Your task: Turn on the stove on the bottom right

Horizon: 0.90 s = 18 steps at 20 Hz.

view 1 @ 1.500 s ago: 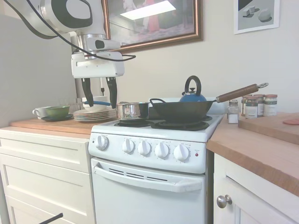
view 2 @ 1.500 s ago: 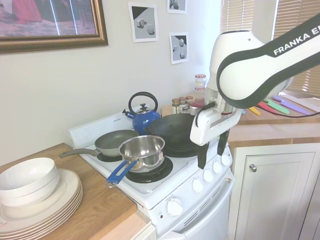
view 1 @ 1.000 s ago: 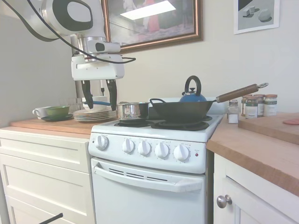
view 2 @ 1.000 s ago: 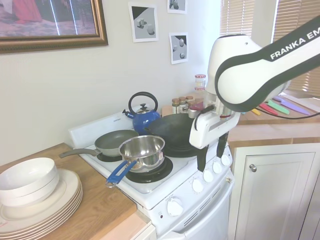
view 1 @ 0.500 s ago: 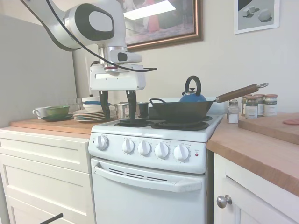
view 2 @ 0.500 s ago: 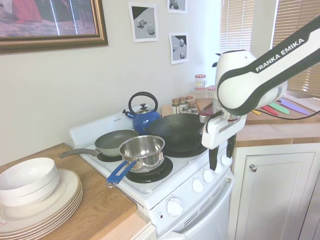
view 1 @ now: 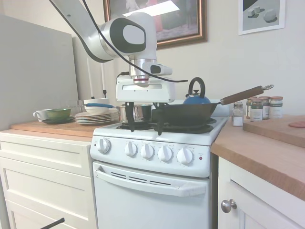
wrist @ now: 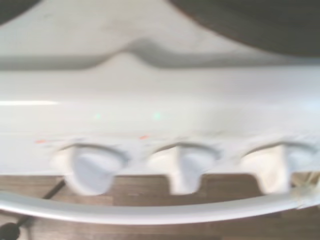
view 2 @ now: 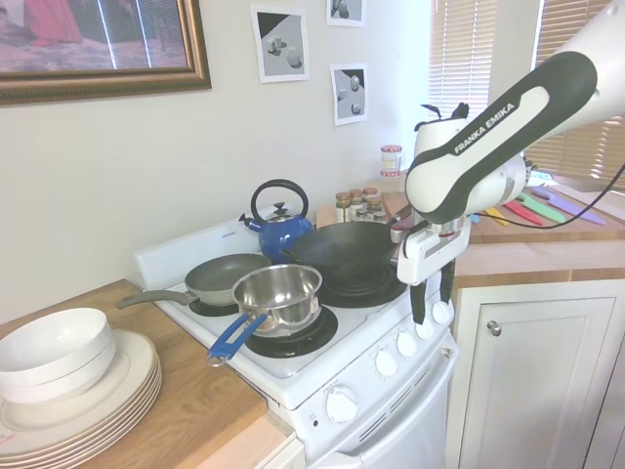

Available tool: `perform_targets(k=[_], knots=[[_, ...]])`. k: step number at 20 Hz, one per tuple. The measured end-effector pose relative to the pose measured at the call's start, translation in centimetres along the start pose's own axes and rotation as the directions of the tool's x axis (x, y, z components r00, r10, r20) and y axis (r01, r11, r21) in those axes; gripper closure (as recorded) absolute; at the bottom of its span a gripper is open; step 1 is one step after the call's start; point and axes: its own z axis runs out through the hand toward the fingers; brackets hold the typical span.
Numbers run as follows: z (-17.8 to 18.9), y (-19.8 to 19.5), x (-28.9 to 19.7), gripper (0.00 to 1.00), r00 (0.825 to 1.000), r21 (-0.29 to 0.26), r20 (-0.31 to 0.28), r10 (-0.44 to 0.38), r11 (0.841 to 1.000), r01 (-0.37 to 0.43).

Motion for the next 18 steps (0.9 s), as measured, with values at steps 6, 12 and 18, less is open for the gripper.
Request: perform_targets(k=[6, 12, 18], knots=[[0.4, 0.4, 1.2, 1.00, 1.000, -0.023, -0.004, -0.016, 1.000, 0.016], [0.7, 1.3, 1.6, 1.00, 1.000, -0.037, -0.005, -0.015, 0.999, 0.015], [1.1, 2.3, 2.1, 1.00, 1.000, -0.052, -0.002, -0.014, 0.999, 0.014]])
